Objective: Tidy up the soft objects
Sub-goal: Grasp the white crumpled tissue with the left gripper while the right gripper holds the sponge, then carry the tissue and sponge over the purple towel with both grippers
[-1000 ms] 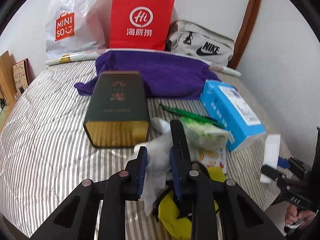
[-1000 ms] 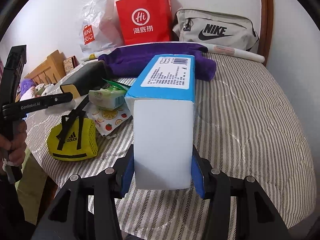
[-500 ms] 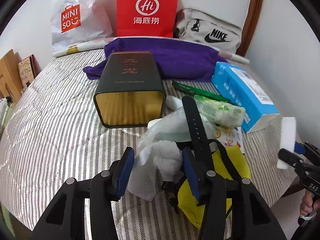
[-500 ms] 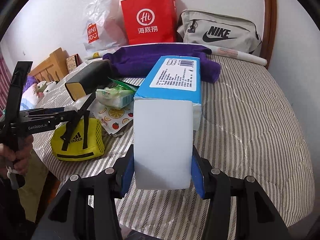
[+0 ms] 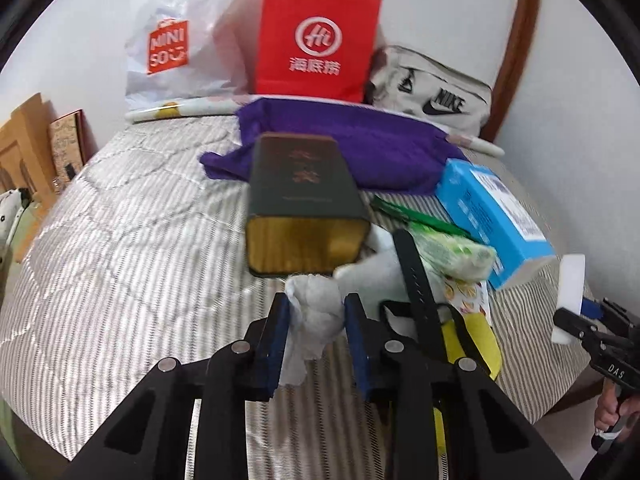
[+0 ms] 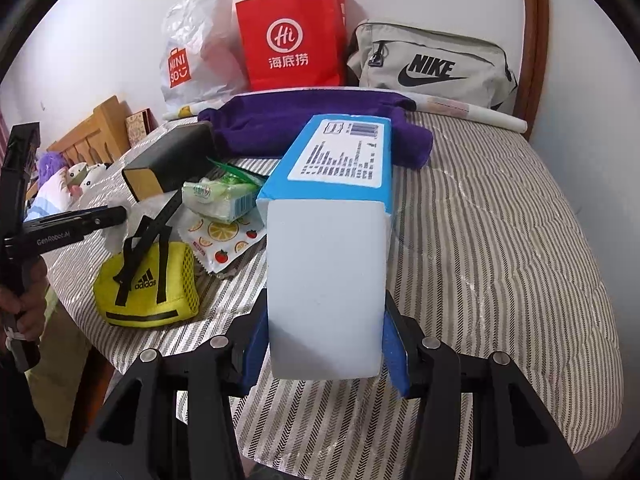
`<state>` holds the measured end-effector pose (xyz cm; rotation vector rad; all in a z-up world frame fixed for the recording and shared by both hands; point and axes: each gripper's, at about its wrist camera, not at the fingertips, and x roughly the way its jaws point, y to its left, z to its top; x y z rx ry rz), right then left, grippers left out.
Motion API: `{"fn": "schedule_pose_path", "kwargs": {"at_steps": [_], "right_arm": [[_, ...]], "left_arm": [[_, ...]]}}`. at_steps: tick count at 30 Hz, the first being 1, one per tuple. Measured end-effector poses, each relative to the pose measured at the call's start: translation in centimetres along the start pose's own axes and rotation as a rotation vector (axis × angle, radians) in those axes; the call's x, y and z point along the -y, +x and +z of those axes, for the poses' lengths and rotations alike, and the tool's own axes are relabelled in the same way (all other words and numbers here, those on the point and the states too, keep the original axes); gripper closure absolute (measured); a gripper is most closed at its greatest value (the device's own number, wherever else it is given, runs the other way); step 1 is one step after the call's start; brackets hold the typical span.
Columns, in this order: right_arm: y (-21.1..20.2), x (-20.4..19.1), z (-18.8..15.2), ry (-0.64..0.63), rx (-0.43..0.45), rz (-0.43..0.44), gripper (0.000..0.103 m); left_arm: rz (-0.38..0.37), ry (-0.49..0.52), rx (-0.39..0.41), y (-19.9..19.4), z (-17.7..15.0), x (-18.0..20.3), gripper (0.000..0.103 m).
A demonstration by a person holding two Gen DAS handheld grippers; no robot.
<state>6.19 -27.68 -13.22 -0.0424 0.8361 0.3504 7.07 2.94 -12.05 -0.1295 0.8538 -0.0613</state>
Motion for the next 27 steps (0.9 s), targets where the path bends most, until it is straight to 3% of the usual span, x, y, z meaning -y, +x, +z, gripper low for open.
{"fn": "schedule_pose_path", "kwargs": {"at_steps": [13,27], "right_arm": [[-2.4,-0.4,4.0,-0.037,0.069,0.054,0.053],[0.9,0.5,11.9,0.002,0.072,0.05,0.053]], "left_arm": [[-0.015,-0.037,0.043,-1.4,3.5,-1.2,0.076],[0.012,-0.061,0.018,0.6,9.6,-2.8,0.076]]}}
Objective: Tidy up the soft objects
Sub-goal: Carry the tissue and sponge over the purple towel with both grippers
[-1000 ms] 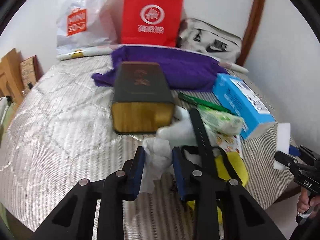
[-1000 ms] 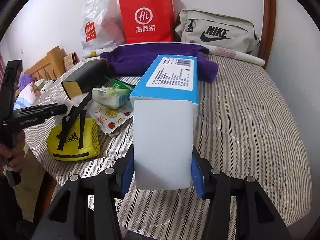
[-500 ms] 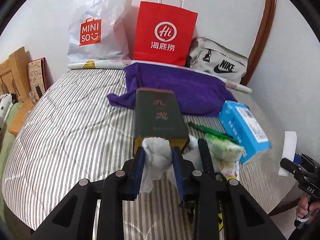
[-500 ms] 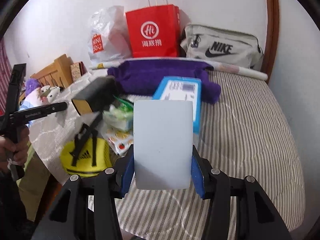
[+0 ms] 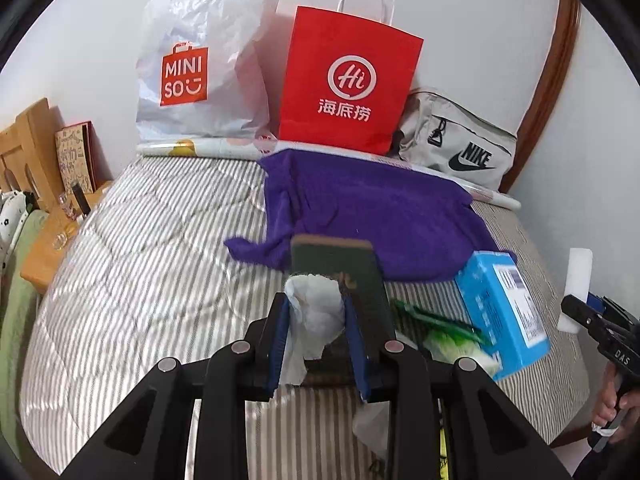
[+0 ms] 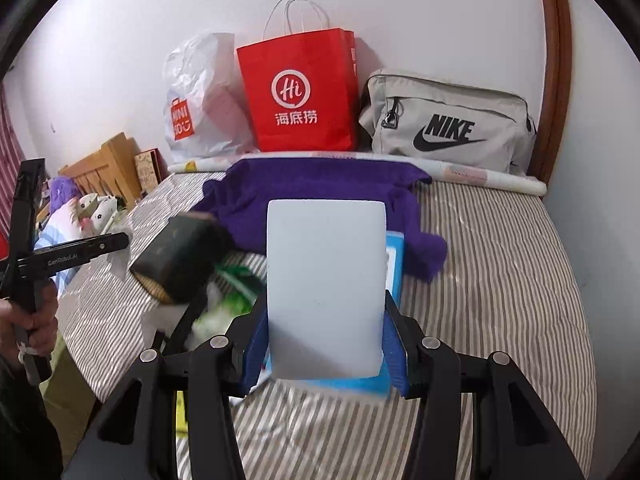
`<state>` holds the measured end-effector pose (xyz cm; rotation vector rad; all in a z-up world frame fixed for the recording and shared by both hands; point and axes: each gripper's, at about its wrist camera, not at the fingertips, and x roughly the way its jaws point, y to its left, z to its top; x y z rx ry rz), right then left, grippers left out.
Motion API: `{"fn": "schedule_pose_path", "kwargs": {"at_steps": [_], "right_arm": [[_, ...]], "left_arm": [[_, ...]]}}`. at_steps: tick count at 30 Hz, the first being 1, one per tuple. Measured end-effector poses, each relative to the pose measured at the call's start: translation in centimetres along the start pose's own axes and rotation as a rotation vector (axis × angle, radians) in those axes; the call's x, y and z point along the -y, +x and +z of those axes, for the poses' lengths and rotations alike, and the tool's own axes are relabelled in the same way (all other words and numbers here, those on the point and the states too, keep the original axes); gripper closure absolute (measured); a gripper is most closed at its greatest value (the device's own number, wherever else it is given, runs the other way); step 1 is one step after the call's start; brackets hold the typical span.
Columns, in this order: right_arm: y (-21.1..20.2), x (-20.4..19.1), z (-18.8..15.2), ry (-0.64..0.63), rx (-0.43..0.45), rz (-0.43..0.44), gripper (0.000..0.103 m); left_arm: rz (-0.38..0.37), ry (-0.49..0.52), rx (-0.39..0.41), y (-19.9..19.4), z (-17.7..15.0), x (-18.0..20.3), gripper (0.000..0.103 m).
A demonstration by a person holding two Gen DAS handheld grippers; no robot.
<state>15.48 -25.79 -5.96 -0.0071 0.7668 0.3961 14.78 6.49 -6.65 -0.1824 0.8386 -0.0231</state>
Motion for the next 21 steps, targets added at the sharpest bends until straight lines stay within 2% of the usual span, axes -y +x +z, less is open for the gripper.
{"fn": "schedule_pose_path", "kwargs": {"at_steps": [9,21], "right_arm": [[3.9,1.9,4.7,0.014,-0.012,-0.012,0.053],[9.7,3.1,8.5,-0.016,-0.079,-0.023,0.053]], "left_arm": [[0.016,0.015,-0.005,2.2,4.5,0.2,0.076],[-0.024,-0.001,-0.063,7.8,8.8,0.4,0.076]]}}
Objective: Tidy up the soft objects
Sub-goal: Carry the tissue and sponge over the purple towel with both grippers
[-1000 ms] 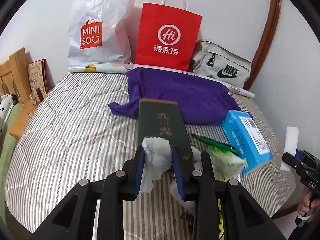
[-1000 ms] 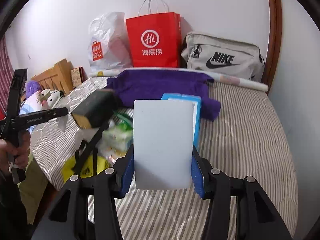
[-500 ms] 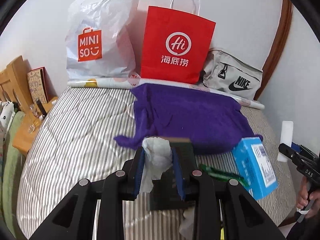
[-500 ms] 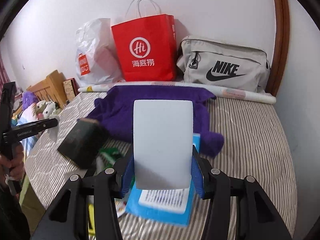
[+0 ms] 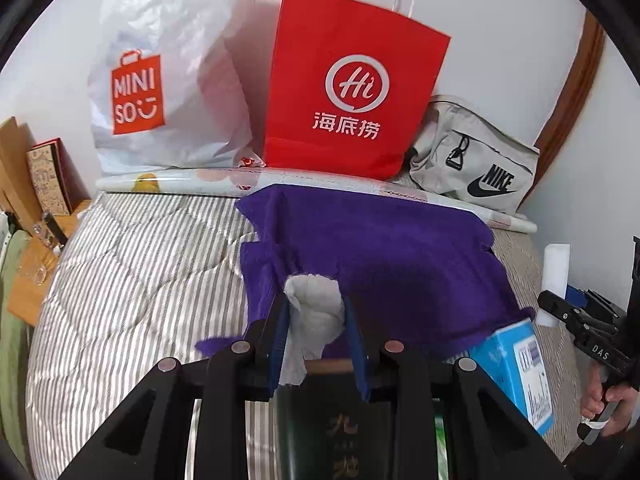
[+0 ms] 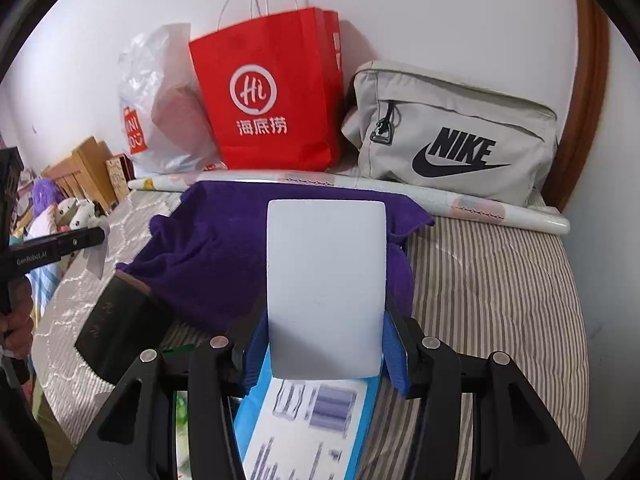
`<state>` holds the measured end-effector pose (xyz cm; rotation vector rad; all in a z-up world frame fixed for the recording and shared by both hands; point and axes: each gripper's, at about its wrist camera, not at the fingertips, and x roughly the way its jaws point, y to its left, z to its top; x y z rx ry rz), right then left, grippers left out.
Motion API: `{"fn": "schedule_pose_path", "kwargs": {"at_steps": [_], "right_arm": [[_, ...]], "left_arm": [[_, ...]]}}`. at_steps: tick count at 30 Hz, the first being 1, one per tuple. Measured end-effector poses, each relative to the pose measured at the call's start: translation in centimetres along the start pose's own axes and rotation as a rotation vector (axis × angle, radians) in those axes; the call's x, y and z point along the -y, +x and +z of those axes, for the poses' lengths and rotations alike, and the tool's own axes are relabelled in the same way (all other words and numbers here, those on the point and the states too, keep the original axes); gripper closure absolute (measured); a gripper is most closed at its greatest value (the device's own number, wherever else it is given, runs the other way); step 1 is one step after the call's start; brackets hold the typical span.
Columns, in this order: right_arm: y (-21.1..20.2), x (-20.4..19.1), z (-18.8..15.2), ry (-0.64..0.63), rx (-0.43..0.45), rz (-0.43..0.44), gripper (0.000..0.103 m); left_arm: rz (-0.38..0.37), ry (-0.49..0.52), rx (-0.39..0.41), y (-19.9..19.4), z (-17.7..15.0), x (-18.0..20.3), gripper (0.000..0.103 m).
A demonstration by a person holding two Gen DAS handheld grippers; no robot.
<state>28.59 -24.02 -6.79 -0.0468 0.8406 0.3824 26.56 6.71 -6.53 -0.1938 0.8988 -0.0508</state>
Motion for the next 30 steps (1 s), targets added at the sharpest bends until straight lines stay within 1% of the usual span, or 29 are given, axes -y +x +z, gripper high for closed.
{"fn": "schedule_pose_path", "kwargs": {"at_steps": [9,16,23,30], "right_arm": [[4.4,0.5,1.8,-0.027,-0.053,0.0,0.053],[6.8,1.2,2.7,-0.037,-0.094,-0.001,0.053],[8.7,1.5,3.3,-0.042,-0.137,0.001,0.053],[10.0,1.6,3.7,-0.049,-0.18,-0.009,0.053]], "left_arm": [[-0.021,0.02,-0.025,4.7,3.0,0.4,0.076],[0.018,0.037,-0.044,7.5,5.2,0.5,0.076],[0.046,0.057,-0.082,9.6,6.6,0.6,0.076],[0.028,0.083,-0.124,11.5,7.3,1.2,0.076]]}}
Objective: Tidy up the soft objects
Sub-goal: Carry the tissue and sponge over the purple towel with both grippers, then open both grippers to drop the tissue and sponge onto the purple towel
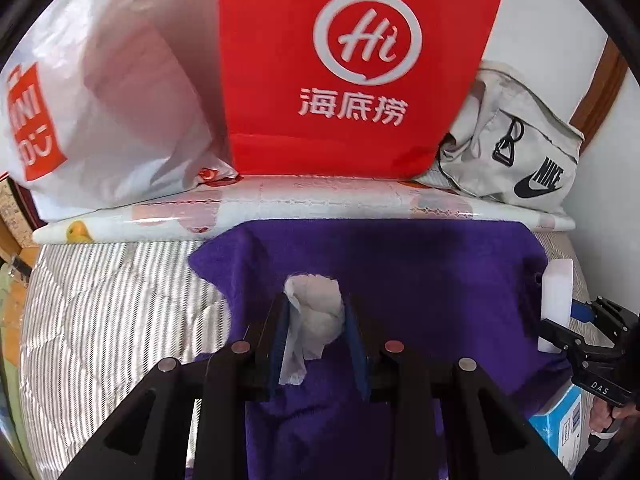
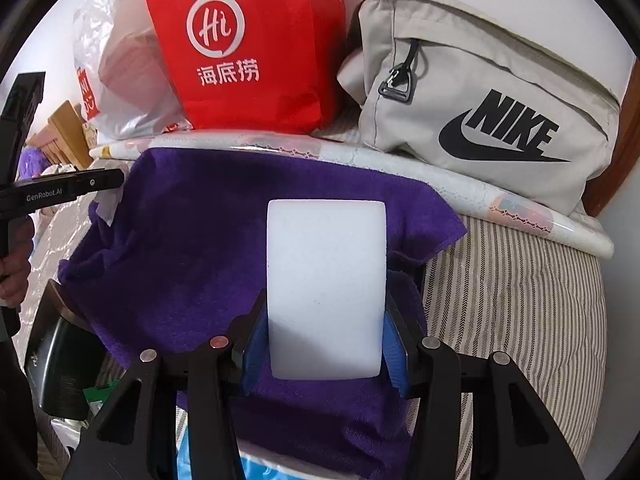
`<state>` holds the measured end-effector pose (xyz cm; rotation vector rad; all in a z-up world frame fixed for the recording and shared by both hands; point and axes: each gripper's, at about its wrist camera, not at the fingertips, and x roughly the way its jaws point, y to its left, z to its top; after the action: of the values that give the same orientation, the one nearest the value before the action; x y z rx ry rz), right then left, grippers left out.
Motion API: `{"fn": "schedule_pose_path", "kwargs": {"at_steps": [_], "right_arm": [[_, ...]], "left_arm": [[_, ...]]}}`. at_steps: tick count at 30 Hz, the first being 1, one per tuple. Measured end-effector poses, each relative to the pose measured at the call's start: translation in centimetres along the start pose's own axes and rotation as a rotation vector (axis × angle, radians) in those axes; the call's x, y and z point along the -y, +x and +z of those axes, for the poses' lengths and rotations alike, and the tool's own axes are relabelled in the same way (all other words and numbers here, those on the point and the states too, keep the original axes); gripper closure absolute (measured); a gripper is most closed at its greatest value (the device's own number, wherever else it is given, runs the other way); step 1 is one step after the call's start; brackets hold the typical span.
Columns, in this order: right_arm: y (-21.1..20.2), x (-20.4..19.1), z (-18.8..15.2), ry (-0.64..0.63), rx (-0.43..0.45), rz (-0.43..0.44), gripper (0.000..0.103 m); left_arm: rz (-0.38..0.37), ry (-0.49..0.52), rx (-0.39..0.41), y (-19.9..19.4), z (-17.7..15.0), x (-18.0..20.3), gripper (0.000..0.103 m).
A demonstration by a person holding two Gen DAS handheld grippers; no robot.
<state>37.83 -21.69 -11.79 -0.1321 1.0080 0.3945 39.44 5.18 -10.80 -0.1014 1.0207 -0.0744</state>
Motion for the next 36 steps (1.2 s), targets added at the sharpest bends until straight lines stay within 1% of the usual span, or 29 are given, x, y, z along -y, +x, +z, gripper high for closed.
{"fn": "schedule_pose_path", "kwargs": {"at_steps": [2,5,13,17,18,19,20,21,22,24,29,32,35,36], "right_arm": [[0.4,0.2,0.0,0.004,-0.013,-0.003,0.053],[1.0,0.3,0.1,0.008,-0.032,0.0,0.053],[1.8,0.3,0.2,0.003,-0.052,-0.004,0.052],[2.1,0.2,0.2,0.004,-0.059,0.0,0.051],[2.1,0.1,0.2,0.004,-0.056,-0.002,0.046],[2.0,0.1,0.2,0.001,-0.053,-0.005,0.041],[2.0,0.0,0.2,-0.003,-0.049,-0.009,0.037],[1.9,0.0,0.2,-0.006,-0.044,-0.016,0.031],[1.6,0.0,0.1,-0.007,-0.032,-0.027,0.029],[1.1,0.0,0.0,-0.006,-0.021,-0.032,0.028],[-0.9,-0.5,-0.2,0.012,0.01,-0.024,0.028],[-2.8,-1.3,-0.7,0.0,0.036,-0.047,0.028],[-4.6,-2.1,-1.4,-0.012,0.059,-0.084,0.025],[-5.4,-2.4,-1.8,-0.01,0.069,-0.085,0.025]], "left_arm": [[0.005,0.008,-0.015,0.7,0.2,0.2,0.076],[-0.011,-0.012,-0.04,1.7,0.4,-0.2,0.076],[-0.009,-0.048,-0.063,3.0,0.8,-0.9,0.076],[-0.035,-0.059,-0.071,3.1,0.9,-1.0,0.072],[-0.04,-0.055,-0.072,2.9,0.9,-1.2,0.07],[-0.039,-0.049,-0.077,2.8,0.9,-1.1,0.059],[-0.032,-0.043,-0.078,2.7,0.8,-1.1,0.051],[-0.024,-0.037,-0.061,2.3,0.7,-1.0,0.049],[-0.018,-0.028,-0.043,1.8,0.6,-0.9,0.048],[-0.005,-0.019,-0.029,0.9,0.5,-0.9,0.047],[0.014,-0.016,0.0,-1.8,-0.1,-0.9,0.046],[0.042,-0.011,0.036,-4.3,-1.0,-0.7,0.046],[0.061,-0.002,0.095,-7.6,-2.6,-0.2,0.046],[0.067,-0.001,0.107,-8.5,-3.2,0.0,0.046]]}}
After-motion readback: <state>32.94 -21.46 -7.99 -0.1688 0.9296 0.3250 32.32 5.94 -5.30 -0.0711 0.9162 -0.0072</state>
